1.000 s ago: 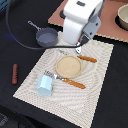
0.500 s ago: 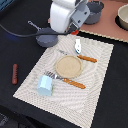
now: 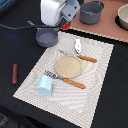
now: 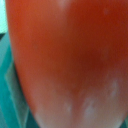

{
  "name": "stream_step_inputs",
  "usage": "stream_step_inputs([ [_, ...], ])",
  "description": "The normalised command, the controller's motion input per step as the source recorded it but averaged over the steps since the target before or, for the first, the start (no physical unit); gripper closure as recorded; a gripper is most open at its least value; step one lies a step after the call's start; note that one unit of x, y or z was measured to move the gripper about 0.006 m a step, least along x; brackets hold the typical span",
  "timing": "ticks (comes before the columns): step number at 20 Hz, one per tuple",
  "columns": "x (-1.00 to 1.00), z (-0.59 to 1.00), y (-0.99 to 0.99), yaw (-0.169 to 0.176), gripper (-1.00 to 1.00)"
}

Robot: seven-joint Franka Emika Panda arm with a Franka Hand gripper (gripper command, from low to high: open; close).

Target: Interact with the objects in diverse but meaningful ways.

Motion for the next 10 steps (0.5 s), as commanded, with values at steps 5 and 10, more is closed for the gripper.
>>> stream_step_inputs([
  [5,-1.0,-0.34,0.17,0.052,1.0],
  [10,-1.0,-0.45,0.21,0.055,1.0],
])
